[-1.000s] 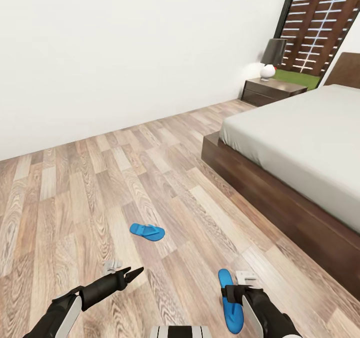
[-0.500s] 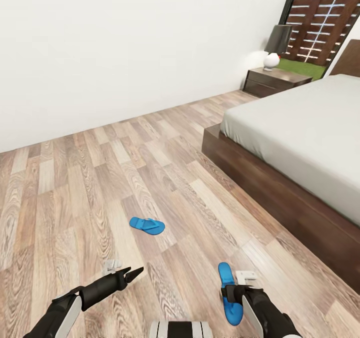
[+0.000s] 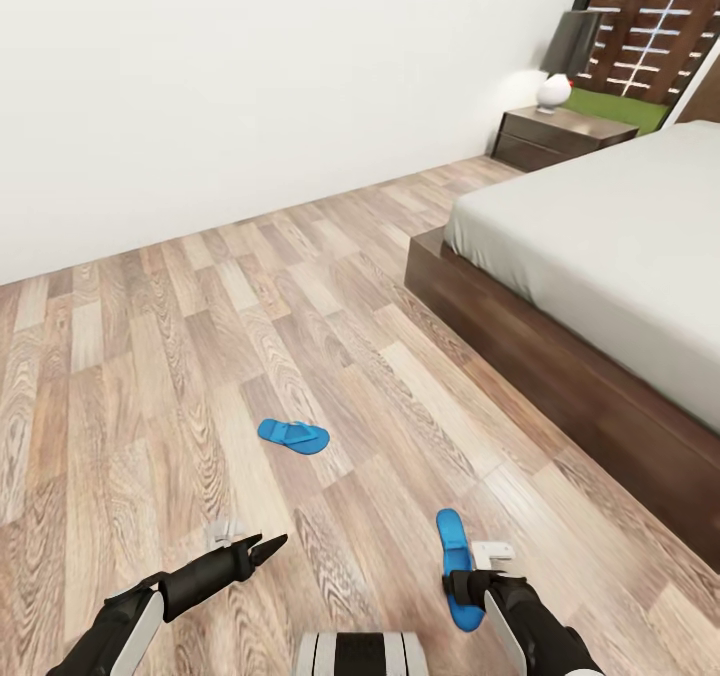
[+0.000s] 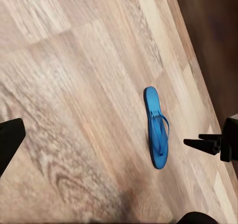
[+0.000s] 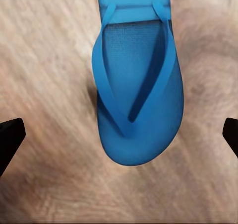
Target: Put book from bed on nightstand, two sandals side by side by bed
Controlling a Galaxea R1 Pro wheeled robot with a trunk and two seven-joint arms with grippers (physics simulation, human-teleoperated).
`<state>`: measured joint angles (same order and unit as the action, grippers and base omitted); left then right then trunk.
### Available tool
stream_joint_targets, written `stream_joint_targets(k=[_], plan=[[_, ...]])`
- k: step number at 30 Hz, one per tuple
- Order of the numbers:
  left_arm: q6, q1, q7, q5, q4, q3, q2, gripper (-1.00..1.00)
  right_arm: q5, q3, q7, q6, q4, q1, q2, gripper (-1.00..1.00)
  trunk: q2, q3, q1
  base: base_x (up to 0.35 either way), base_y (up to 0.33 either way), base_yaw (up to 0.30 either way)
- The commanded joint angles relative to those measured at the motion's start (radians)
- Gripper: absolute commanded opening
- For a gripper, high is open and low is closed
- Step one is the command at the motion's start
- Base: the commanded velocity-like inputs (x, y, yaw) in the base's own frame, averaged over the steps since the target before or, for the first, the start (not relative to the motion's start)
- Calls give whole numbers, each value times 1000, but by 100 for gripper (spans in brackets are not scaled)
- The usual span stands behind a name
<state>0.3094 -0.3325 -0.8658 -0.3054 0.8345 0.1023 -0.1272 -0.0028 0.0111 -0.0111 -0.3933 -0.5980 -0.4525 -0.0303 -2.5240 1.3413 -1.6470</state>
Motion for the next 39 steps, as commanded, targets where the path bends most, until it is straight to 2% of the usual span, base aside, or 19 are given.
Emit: stream_joint_targets(k=[1, 20, 21, 23, 24, 25, 26, 27, 29, 32, 39], plan=[[10, 0, -2, -7, 0, 1, 0, 100, 0, 1, -1, -6, -2, 0, 0, 100, -1, 5, 0, 0, 0, 0], [15, 0, -16, -11, 0, 4, -3, 100, 0, 1, -1, -6, -2, 0, -2, 100, -5, 78, -9, 0, 0, 0], [23, 0, -37, -14, 0, 6, -6, 100, 0, 1, -1, -6, -2, 0, -2, 100, -5, 82, -9, 0, 0, 0], [84, 0, -167, -18, 1, 10, -31, 100, 0, 1, -1, -6, -2, 0, -2, 100, -6, 90, -10, 0, 0, 0], [99, 0, -203, -17, 2, 11, -37, 100, 0, 1, -1, -6, -2, 0, -2, 100, -6, 94, -11, 0, 0, 0], [127, 0, -280, -17, 4, 13, -48, 100, 0, 1, -1, -6, -2, 0, -2, 100, -6, 97, -11, 0, 0, 0], [138, 0, -318, -17, 5, 14, -52, 100, 0, 1, -1, -6, -2, 0, -2, 100, -6, 101, -11, 0, 0, 0], [154, 0, -390, -16, 7, 17, -58, 100, 0, 1, -1, -6, -2, 0, -2, 100, -7, 105, -12, 0, 0, 0], [168, 0, -461, -15, 9, 20, -63, 100, 0, 1, -1, -6, -2, 0, -2, 100, -7, 113, -13, 0, 0, 0], [180, 0, -520, -13, 9, 24, -67, 100, 0, 1, -1, -6, -2, 0, -2, 100, -7, 117, -13, 0, 0, 0], [181, 0, -532, -12, 8, 26, -66, 100, 0, 1, -1, -6, -2, 0, -2, 100, -7, 117, -13, 1, 0, 0]])
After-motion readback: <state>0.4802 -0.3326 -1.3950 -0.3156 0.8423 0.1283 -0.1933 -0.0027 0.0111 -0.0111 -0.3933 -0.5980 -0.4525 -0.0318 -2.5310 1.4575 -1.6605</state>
